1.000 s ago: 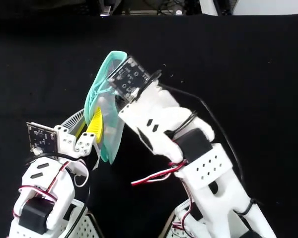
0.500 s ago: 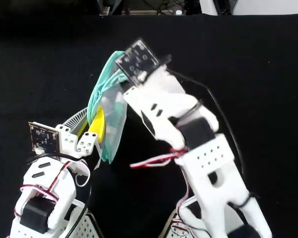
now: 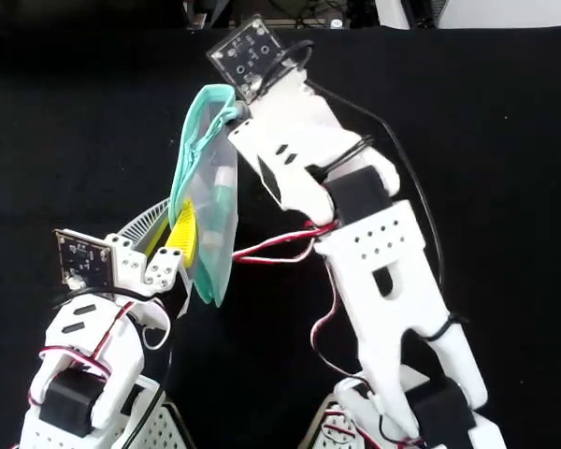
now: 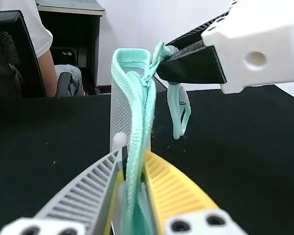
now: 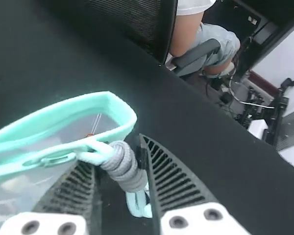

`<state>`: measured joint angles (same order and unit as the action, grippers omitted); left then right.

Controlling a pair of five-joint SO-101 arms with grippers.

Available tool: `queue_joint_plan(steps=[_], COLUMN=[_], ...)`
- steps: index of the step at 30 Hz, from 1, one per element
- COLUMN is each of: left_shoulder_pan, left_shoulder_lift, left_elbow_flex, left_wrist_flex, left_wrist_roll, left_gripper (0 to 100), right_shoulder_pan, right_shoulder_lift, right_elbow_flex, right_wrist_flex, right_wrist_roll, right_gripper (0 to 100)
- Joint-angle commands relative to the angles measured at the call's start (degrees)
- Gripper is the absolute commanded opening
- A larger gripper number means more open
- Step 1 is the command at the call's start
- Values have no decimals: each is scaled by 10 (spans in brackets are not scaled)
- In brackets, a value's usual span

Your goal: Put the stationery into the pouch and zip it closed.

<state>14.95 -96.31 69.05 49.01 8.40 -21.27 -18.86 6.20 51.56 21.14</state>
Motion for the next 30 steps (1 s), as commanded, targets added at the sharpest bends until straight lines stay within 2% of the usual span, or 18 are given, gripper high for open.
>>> queue_joint_plan(steps=[1,12,30], left_shoulder_pan=[-2,-2,-2], left_shoulder_lift=[1,1,1], left_elbow_flex=[4,4,4], left_wrist_flex=[8,8,8], left_wrist_roll=[-1,0,0], left_gripper=[30,30,30], right_shoulder_pan=[74,128,215], right_shoulder_lift=[9,67,320], right_elbow_flex=[-44,-98,-473], right_wrist_flex=[-3,-27,123], right_wrist_roll=[14,23,21], right_gripper=[12,12,12])
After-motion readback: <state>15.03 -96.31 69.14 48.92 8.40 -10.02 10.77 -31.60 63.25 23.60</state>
